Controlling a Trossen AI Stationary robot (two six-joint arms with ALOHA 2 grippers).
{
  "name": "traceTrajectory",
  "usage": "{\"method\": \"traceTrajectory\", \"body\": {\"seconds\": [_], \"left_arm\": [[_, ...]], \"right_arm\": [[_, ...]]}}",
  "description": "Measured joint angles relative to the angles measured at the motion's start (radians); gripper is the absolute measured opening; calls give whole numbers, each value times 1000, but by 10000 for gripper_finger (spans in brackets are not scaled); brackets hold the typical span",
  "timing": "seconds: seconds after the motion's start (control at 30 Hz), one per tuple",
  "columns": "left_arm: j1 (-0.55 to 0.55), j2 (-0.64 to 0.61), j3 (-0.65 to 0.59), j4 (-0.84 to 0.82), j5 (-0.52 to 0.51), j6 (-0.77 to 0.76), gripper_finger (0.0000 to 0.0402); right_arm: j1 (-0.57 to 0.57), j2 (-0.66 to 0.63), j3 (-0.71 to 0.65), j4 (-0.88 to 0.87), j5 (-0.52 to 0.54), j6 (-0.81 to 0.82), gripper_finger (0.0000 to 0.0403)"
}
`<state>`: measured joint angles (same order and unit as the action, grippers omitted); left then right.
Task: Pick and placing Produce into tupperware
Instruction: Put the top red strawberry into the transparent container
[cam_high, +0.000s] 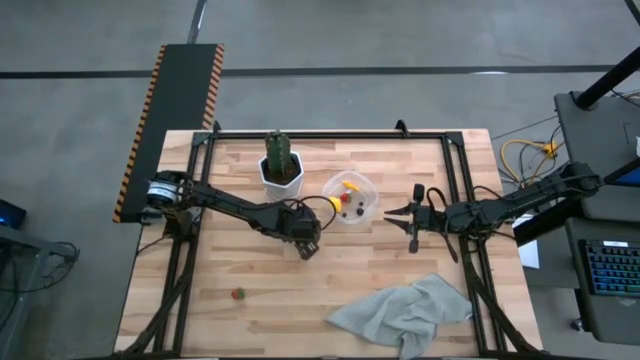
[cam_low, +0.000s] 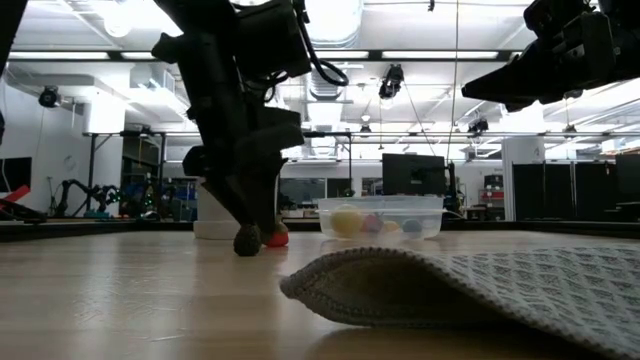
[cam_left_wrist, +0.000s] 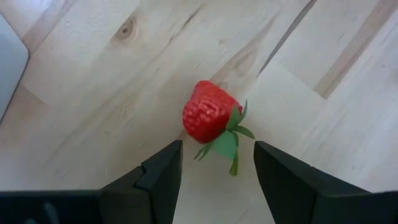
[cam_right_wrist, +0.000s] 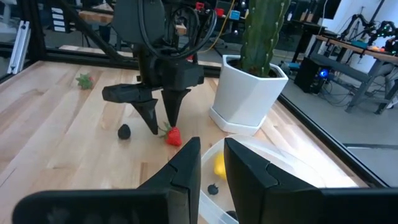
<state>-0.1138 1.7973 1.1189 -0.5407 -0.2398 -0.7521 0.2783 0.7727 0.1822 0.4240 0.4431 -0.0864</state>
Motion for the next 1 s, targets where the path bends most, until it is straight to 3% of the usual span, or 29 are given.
{"method": "traceTrajectory", "body": {"seconds": [0.83, 1.0], "left_arm": [[3, 8, -7, 2, -4, -27, 184], [3, 13, -10, 2, -4, -27, 164]], "right_arm": [[0, 0, 0, 0, 0, 0, 63], [0, 0, 0, 0, 0, 0, 63]]}}
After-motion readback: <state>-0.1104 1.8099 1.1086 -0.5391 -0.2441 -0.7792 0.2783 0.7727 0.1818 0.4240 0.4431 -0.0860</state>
